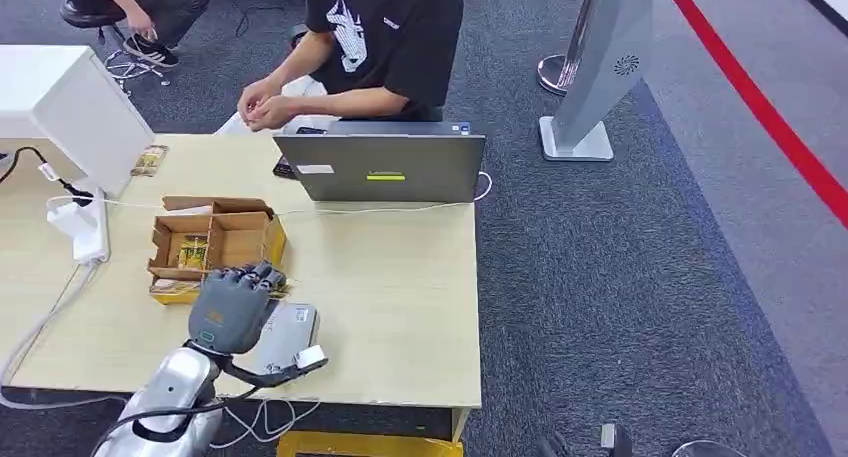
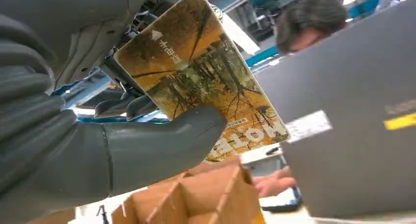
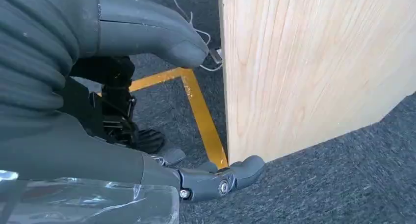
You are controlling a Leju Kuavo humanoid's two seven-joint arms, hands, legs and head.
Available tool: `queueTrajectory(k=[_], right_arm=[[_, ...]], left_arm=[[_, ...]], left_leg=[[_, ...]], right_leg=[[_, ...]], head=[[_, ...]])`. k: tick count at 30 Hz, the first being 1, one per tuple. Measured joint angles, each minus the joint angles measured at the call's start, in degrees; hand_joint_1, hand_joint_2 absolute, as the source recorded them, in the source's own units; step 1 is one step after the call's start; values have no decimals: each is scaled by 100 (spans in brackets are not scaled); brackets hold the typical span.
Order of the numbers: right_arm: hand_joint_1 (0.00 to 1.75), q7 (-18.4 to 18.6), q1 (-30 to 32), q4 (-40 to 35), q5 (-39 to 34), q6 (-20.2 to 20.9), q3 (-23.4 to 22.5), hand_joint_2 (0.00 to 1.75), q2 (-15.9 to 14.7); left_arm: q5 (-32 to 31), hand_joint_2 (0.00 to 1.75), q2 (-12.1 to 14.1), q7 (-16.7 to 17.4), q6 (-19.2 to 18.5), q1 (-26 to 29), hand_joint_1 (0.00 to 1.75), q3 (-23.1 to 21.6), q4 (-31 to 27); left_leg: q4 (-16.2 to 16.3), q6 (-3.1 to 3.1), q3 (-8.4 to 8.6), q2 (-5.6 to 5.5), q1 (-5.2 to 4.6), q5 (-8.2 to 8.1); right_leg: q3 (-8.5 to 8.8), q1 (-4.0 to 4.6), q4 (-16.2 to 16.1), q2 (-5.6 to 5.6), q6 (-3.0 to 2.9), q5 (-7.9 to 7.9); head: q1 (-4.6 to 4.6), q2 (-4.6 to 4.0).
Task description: Pass the card to the sensor for recognition and then transmit it.
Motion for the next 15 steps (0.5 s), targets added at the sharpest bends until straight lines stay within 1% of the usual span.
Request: queueTrajectory(k=[4, 8, 12, 15], right_arm=[[0, -22, 4, 0, 18, 13, -39, 175, 0], [0, -26, 4, 0, 29, 22, -83, 175, -2], [0, -28, 4, 0, 70, 29, -116, 175, -4], [0, -28, 3, 0, 116, 55, -133, 175, -4]], left_arm=[[-9, 175, 110, -28, -46, 98, 175, -256, 96], [33, 175, 204, -28, -59, 147, 175, -400, 212], [103, 175, 346, -24, -265, 147, 175, -543, 405], [168, 175, 448, -17, -394, 132, 175, -665, 667]], left_leg=[[0, 0, -1, 1, 0, 0], [0, 0, -2, 0, -1, 0], [0, 0, -1, 0, -1, 0], [0, 0, 0, 0, 0, 0]], right_leg=[[-1, 0, 0, 1, 0, 0], [-1, -1, 0, 0, 0, 0], [-1, -1, 0, 1, 0, 0], [-1, 0, 0, 0, 0, 0]], head=[[0, -2], [0, 0], [0, 0], [-2, 0]])
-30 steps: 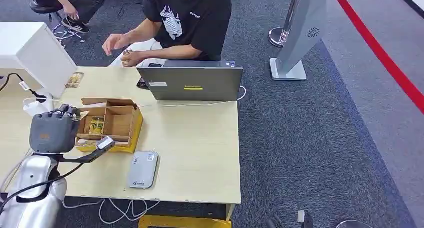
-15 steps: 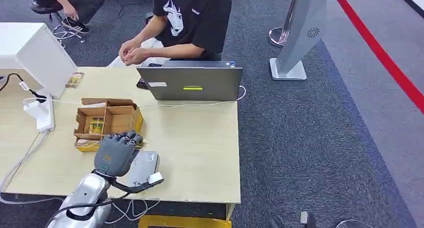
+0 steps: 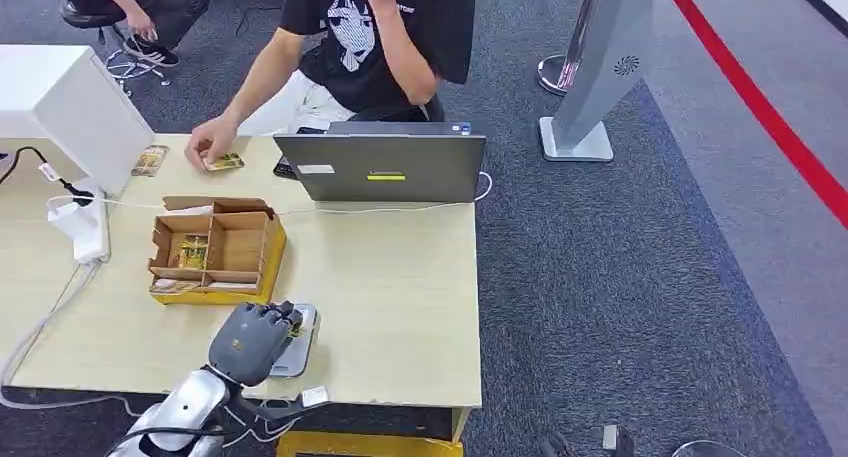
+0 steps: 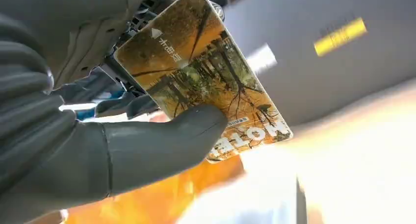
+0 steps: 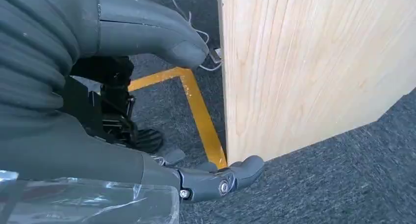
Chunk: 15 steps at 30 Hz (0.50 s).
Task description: Pass the card to the sensor for recognition and then transmit it.
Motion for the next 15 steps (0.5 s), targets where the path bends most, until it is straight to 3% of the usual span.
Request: queueTrajectory(k=[15], right_arm=[[0, 2, -1, 0, 37, 31, -17, 175, -13]], left_arm=[[103, 175, 122, 0, -129, -227, 175, -282, 489]], left_leg=[[0, 0, 5, -3, 0, 1]], right_leg=[[11, 0, 0, -5, 0, 0]], head=[[2, 0]])
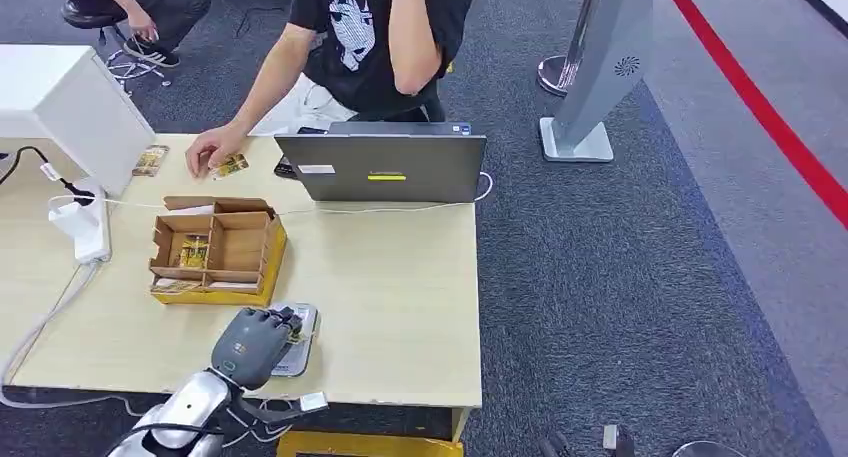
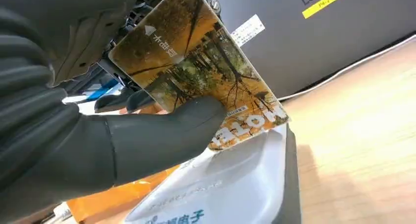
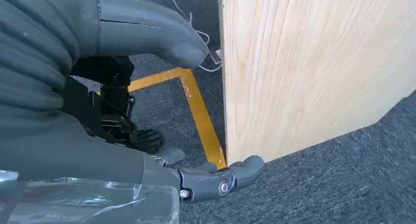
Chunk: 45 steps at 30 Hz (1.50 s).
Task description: Pass the card to the sensor for recognition and then transmit it.
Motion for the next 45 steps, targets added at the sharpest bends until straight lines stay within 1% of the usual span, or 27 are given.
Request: queueTrajectory(k=[6, 8, 10, 12, 15, 18, 22, 25, 29, 32, 40, 45], right_arm=[[0, 0, -3, 0, 31, 4, -44, 175, -2], [0, 0, -3, 0, 35, 4, -66, 175, -2], [0, 0, -4, 0, 48, 4, -79, 175, -2], [0, 0, -1, 0, 77, 2, -83, 175, -2], [0, 24, -2, 0, 129, -2, -96, 175, -2], [0, 26, -3, 0, 175, -4, -109, 175, -2], [0, 42, -3, 0, 245, -2, -120, 175, -2], [0, 63, -13, 0, 289, 2, -120, 175, -2], [0, 103, -20, 0, 341, 13, -120, 175, -2], [0, 111, -24, 0, 348, 15, -120, 175, -2], [0, 111, -41, 0, 352, 39, -120, 175, -2], [0, 111, -41, 0, 358, 98, -127, 175, -2]], left_arm=[[126, 175, 2, -48, -103, -225, 175, -172, 238], [142, 175, 0, -37, -65, -264, 175, -212, 297], [112, 175, -19, 115, 135, -286, 175, -236, 328], [27, 175, -94, 280, 356, -301, 175, -236, 328], [-116, 175, -223, 483, 529, -301, 175, -212, 187], [-127, 175, -339, 527, 485, -367, 175, -63, -132], [-66, 175, -393, 472, 422, -516, 175, 247, -345], [9, 175, -358, 404, 356, -765, 175, 519, -348], [92, 175, -280, 284, 372, -1100, 175, 1050, -286], [133, 175, -243, 236, 376, -1248, 175, 1390, -247], [153, 175, -190, 238, 376, -1305, 175, 1699, -221], [238, 175, -127, 227, 380, -1304, 175, 2002, -142]], left_leg=[[0, 0, 11, -5, 0, 0], [0, 0, 13, -6, 0, 0], [0, 0, 14, -7, 0, 1], [0, 0, 14, -6, 0, 2], [1, 2, 11, -6, 0, 4], [1, 2, 10, -7, -1, 3], [1, 2, 10, -6, 0, 3], [0, 2, 9, -7, 2, 4], [0, -2, 9, -6, 4, 6], [0, -2, 7, -6, 3, 6], [0, -2, 3, -7, 2, 6], [0, -2, 4, -6, 3, 6]], right_leg=[[14, 0, 0, -6, 0, 0], [17, 0, 0, -9, 0, 0], [17, 0, 0, -11, 0, 0], [15, 0, 0, -10, 1, 1], [12, -1, 0, -9, 4, 3], [13, -1, 0, -9, 4, 3], [8, 1, 0, -6, 4, 3], [9, 2, 3, -7, 4, 3], [9, 3, 5, -6, 4, 3], [9, 2, 4, -4, 4, 3], [6, 1, 3, -5, 4, 3], [3, 2, 4, -4, 3, 3]], head=[[-2, 0], [0, 0], [0, 0], [-2, -2], [0, 0], [0, -2], [-2, 0], [-2, -2], [0, 0], [0, 0], [0, 0], [-2, 0]])
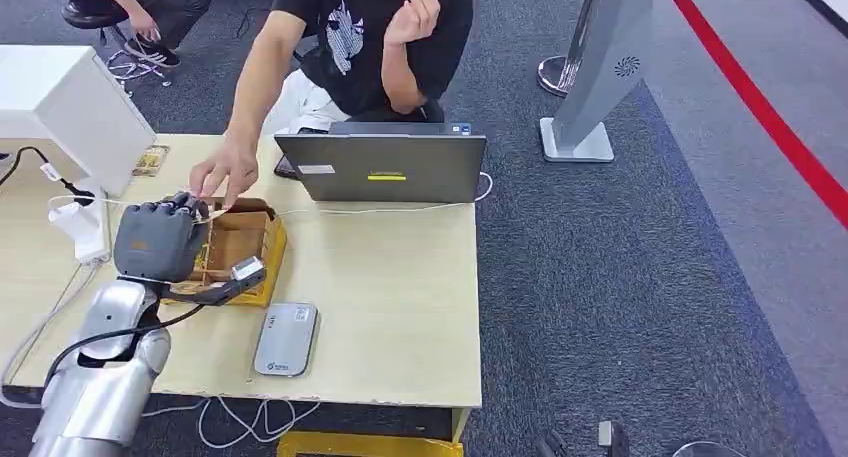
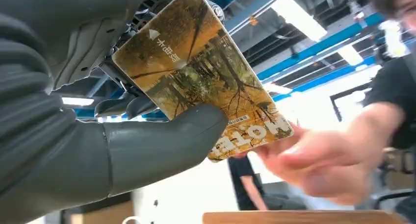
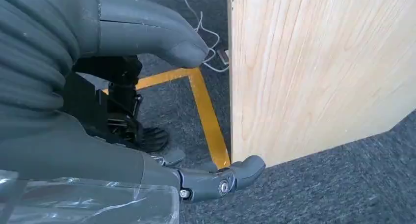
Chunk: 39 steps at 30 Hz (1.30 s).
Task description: Pass the card to the sensor for recognition and then transmit it.
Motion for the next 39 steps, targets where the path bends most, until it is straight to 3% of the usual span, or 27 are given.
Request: queueTrajectory(k=[16, 17, 18, 39], right_arm=[[0, 0, -8, 0, 13, 0, 0, 175, 0], [0, -2, -9, 0, 15, 0, 0, 175, 0], [0, -2, -10, 0, 15, 0, 0, 175, 0], [0, -33, -37, 0, 31, -2, -74, 175, 0]], left_arm=[[-44, 175, 31, -105, 63, 0, 175, 175, 230], [-52, 175, 31, -107, 68, -1, 68, 177, 230], [-55, 175, 31, -107, 74, -1, 0, 180, 230], [214, 175, -164, -522, 306, 377, 0, 180, -90]], left_leg=[[0, 0, -2, -1, 0, 0], [0, 0, -3, -1, 0, 0], [0, 0, -3, -1, 0, 0], [0, 0, -4, 0, -1, 0]], right_leg=[[-1, -1, 0, -1, 0, 0], [-1, 0, 0, -1, 0, 0], [-1, -1, 0, -1, 0, 0], [-3, -1, -1, 0, 0, 0]], head=[[2, 0], [2, 0], [2, -2], [0, 0]])
